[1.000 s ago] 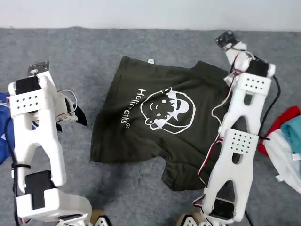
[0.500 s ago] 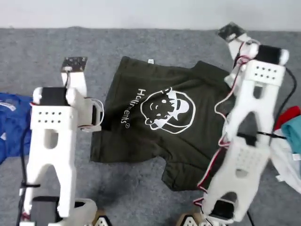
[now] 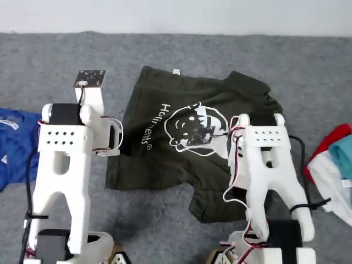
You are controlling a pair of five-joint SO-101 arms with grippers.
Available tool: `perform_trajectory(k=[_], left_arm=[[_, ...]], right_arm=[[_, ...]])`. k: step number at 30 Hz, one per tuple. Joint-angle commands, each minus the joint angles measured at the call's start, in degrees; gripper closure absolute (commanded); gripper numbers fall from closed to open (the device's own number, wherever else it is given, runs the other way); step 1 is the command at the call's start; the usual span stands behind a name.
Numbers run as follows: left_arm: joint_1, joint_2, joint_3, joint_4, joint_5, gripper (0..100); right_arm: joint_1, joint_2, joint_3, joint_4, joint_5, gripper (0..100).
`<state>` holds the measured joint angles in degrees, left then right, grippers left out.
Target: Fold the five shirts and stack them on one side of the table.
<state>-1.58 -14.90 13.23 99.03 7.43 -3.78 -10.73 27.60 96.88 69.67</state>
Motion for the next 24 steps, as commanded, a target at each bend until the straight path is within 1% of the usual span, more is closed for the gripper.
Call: perform_trajectory(k=[1, 3, 4, 11, 14, 20, 24], left_arm=[[0.0, -2.2, -0.22, 1.67, -0.35, 74], [0.0, -2.2, -0.22, 1.67, -0.35, 74], [0.09, -2.2, -0.22, 1.67, -0.35, 74], [0.0, -2.2, -0.22, 1.67, -0.26, 74], [-0.09, -2.2, -0.13, 1.67, -0.26, 74], [-0.26, -2.37, 5.67, 1.67, -0.62, 74], [-4.22, -2.29, 7.08, 1.67, -0.7, 74]], right_arm=[[-0.48, -2.07, 1.58, 0.22, 0.53, 62.4], [-0.31, -1.98, 2.02, 0.13, 0.62, 56.3], [-0.75, -1.98, 2.29, 0.31, 0.62, 54.8], [-8.57, -1.98, 6.33, 1.98, 0.26, 54.5], [-10.77, -1.98, 6.51, 1.8, -1.93, 54.5], [-11.38, -1.8, 6.95, -2.42, -2.55, 54.5], [-11.3, 2.33, 7.82, -4.62, -2.55, 54.5]])
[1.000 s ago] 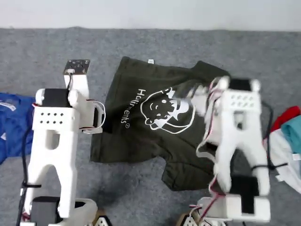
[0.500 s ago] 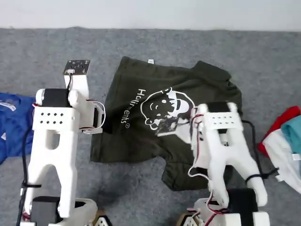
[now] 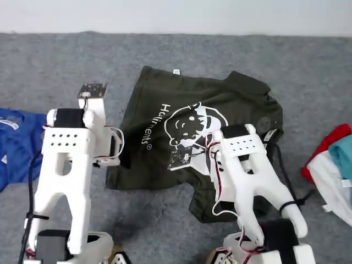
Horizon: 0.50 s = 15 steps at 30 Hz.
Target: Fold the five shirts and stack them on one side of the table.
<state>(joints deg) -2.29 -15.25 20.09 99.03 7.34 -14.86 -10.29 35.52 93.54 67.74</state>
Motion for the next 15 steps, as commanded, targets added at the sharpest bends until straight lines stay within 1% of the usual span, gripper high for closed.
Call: perform_trajectory(k=[1, 3, 6, 9, 13, 15], left_arm=[[-4.92, -1.85, 0.13, 1.58, -0.7, 74], [-7.3, -1.85, 0.13, 1.05, -1.05, 74], [-9.85, -1.85, 0.13, 0.88, -4.31, 74], [-11.34, -1.85, 0.31, 0.88, -5.8, 74], [-12.13, -1.85, 0.31, 0.97, -5.8, 74], [-12.13, -1.85, 0.31, 0.97, -5.8, 74]], right_arm=[[-0.22, 3.65, -0.35, -1.36, -0.7, 54.5], [-0.31, 7.69, -1.58, -1.36, -0.7, 54.5], [-0.22, 13.58, -4.92, -1.36, -0.7, 54.5], [-0.13, 18.77, -8.97, -1.36, -0.79, 54.5], [-0.04, 24.4, -13.89, -1.36, -0.79, 54.6], [0.04, 26.59, -16.0, -1.36, -2.29, 57.4]])
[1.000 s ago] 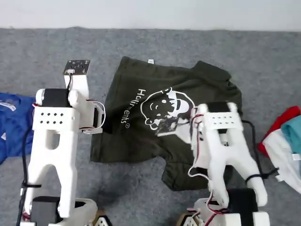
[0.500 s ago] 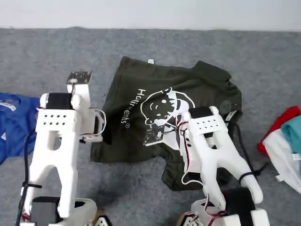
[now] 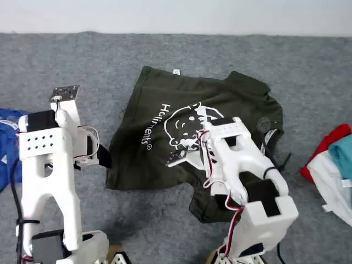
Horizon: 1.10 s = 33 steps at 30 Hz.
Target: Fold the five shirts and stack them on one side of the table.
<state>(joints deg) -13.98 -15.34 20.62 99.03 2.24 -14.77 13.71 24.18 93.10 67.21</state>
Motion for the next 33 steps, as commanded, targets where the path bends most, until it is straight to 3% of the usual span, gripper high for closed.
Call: perform_trajectory(k=[1, 6, 8, 16, 24, 26, 31, 33], left_arm=[[-0.44, -1.76, -0.22, 0.97, -0.7, 74], [-0.44, -1.76, -0.22, 0.97, -0.7, 74], [-0.44, -1.76, -0.22, 0.97, -0.7, 74], [-0.44, -1.76, -0.13, 1.32, -0.7, 74], [-0.44, -1.76, -0.13, 1.32, -0.7, 74], [-0.44, -1.76, -0.13, 1.32, -0.7, 74], [-0.26, -1.76, -0.13, 1.32, -0.7, 74], [-0.26, -1.76, -0.13, 1.32, -0.7, 74]], right_arm=[[-0.13, 3.38, -5.54, -0.92, -2.55, 60.8], [-0.48, 6.81, -6.86, -2.33, -4.31, 87.9], [-0.04, 7.87, -6.59, -3.65, -4.31, 92.0], [-0.31, 9.8, -6.59, -3.47, -6.07, 90.2], [1.01, 9.71, -11.87, 4.26, -6.33, 89.6], [1.63, 9.71, -14.24, 6.55, -6.24, 85.8], [2.15, 6.46, -17.67, 9.8, -4.13, 65.8], [1.98, 3.82, -16.53, 9.89, -2.11, 64.0]])
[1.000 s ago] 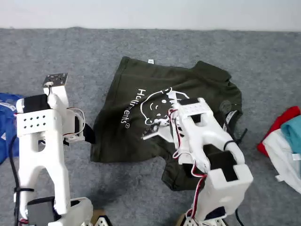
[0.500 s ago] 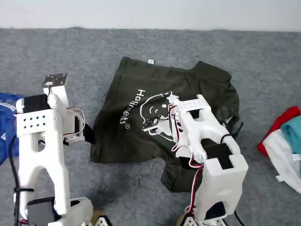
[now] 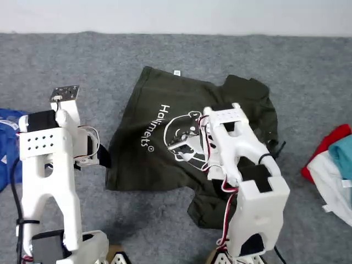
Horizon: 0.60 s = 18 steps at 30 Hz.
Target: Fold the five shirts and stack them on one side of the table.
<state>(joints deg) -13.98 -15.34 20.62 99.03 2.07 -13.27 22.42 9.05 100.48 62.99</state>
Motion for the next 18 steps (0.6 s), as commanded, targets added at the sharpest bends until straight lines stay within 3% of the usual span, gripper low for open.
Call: perform_trajectory(k=[1, 11, 18], left_arm=[[-0.35, -1.76, -0.13, 1.32, -0.53, 74], [-0.35, -1.76, -0.13, 1.41, -0.53, 74], [-0.18, -1.76, -0.13, 1.41, -0.53, 74]], right_arm=[[0.31, -6.11, -0.18, 2.51, 2.37, 64.7], [-3.3, -22.37, 22.42, 2.51, 6.86, 70.5], [-8.22, -28.35, 26.2, 2.15, 6.68, 70.3]])
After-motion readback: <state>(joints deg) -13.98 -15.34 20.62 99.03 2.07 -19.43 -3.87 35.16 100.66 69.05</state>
